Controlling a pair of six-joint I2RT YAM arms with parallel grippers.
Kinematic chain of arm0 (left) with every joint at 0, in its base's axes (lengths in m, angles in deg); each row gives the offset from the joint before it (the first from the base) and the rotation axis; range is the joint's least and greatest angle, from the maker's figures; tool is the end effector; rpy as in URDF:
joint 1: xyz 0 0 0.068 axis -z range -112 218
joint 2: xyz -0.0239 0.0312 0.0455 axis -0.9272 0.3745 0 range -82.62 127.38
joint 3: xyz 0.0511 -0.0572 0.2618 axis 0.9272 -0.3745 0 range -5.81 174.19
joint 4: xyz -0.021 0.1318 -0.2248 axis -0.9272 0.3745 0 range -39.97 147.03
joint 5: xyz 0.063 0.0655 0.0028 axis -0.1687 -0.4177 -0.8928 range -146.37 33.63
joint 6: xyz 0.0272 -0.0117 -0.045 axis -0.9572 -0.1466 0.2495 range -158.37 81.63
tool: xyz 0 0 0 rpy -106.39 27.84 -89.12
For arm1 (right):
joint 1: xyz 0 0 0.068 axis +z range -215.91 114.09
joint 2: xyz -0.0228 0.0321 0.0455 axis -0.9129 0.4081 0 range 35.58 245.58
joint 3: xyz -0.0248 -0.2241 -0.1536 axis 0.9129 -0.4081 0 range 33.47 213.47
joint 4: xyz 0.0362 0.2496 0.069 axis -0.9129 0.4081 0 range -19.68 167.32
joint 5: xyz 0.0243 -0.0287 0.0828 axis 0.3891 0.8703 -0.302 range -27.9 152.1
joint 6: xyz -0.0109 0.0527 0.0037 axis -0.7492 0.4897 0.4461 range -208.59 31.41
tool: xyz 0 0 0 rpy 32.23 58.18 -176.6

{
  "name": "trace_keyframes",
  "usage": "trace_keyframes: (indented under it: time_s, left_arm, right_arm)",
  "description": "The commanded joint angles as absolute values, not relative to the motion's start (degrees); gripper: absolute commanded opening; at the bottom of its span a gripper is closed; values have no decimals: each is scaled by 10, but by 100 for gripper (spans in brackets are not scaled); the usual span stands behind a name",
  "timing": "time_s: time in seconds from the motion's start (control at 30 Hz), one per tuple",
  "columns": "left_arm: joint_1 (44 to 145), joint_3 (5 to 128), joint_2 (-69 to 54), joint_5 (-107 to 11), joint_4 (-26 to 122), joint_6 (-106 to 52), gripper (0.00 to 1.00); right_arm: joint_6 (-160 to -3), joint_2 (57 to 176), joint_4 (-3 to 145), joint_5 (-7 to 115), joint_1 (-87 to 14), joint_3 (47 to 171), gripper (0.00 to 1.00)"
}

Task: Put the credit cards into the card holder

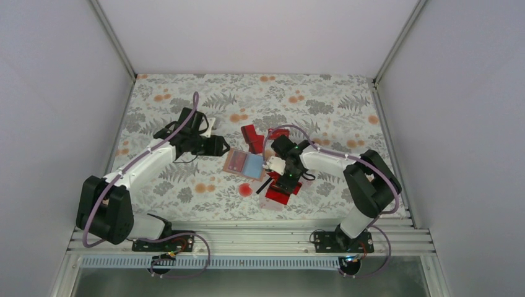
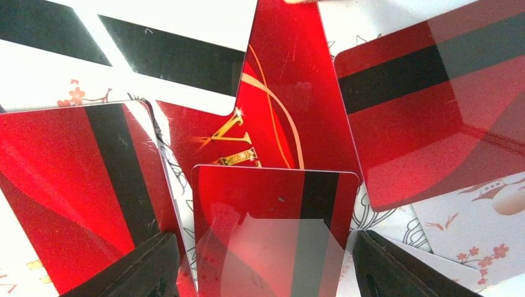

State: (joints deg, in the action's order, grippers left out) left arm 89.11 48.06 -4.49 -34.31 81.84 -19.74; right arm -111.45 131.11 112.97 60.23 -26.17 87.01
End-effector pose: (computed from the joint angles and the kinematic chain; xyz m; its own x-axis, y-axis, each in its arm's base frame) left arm 0.2503 -0.1109 0.2372 -0.9026 0.0310 -0.4293 0.2542 0.8432 -0.4737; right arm 0.2130 0.1786 0.1478 -0.4562 -0.8844 -0.0986 -0.8884 0.4590 -0.0064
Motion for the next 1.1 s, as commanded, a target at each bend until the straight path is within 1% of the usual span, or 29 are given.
trace_keyframes:
  time_s: [0.0,0.27,0.37,0.5,0.6,0.7,0.8,0.87,0.9,1.07]
  left_arm:
    - [889,474,-60,-346,817,-204,60]
    - [889,475,-61,-347,816,-204,60]
    - [888,475,-61,-349,817,-204,60]
    - [888,475,-62,-350,817,-205,60]
    - [888,475,-60,-349,816,-206,60]
    - [889,476,-60,-351,816,-206,60]
    - [888,477,-60,-352,816,-206,60]
    - [888,476,-62,-353,817,-206,60]
    - [889,475,-64,-356,818,-207,60]
    - [888,472,-68,-360,819,-208,60]
  right_arm:
    - [-1136,1334,1114,609,-273,876,70]
    - [-1147,1344,1113,594,-291,874,59]
    - [-1142,1357,1107,610,-290,861,60]
    - [-1133,1365,1099,611,-285,853,67]
    - [-1130,1378,1096,616,-275,847,68]
    - [-1118,1393,1094,625,-263,845,66]
    - [-1114,1397,1087,608,-256,836,63]
    - [-1115,1401,1081,607,-256,825,59]
    - [-1117,1404,1077,611,-255,819,55]
    - [-1112,1412,1071,621,-254,822,54]
